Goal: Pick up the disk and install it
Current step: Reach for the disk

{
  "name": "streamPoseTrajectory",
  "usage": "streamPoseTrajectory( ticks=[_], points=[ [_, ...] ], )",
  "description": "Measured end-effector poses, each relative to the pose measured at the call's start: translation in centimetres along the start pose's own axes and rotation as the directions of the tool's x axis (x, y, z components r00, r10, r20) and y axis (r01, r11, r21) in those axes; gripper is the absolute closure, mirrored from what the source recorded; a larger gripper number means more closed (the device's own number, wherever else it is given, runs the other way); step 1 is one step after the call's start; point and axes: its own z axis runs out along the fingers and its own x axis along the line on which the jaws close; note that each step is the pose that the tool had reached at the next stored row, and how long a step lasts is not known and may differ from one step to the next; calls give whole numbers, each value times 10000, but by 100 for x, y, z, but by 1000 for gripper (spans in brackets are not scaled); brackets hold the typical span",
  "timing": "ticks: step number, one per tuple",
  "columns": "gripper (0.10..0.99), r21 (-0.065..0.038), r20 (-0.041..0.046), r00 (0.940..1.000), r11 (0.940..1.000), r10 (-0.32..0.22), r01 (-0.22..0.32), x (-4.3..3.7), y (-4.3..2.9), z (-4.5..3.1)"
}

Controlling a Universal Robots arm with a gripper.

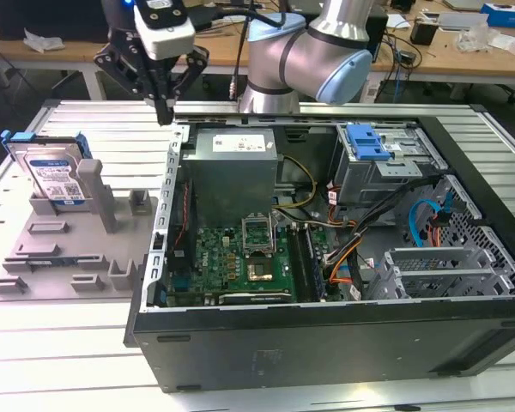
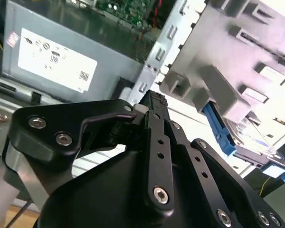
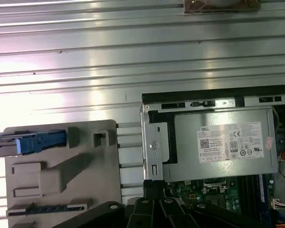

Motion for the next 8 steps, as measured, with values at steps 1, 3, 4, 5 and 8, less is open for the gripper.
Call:
streamPoseTrajectory(
  ticks=[1,3,4,5,8],
  points=[
    [980,0,0,10000,10000,2,-2,37,21,1],
    [980,1,-1,10000,10000,2,-2,152,60,3],
    [980,0,-1,10000,10000,1,-1,200,71,4],
    [980,0,-2,10000,10000,1,-1,275,86,4],
    [980,1,-2,10000,10000,2,-2,450,113,5]
  ],
)
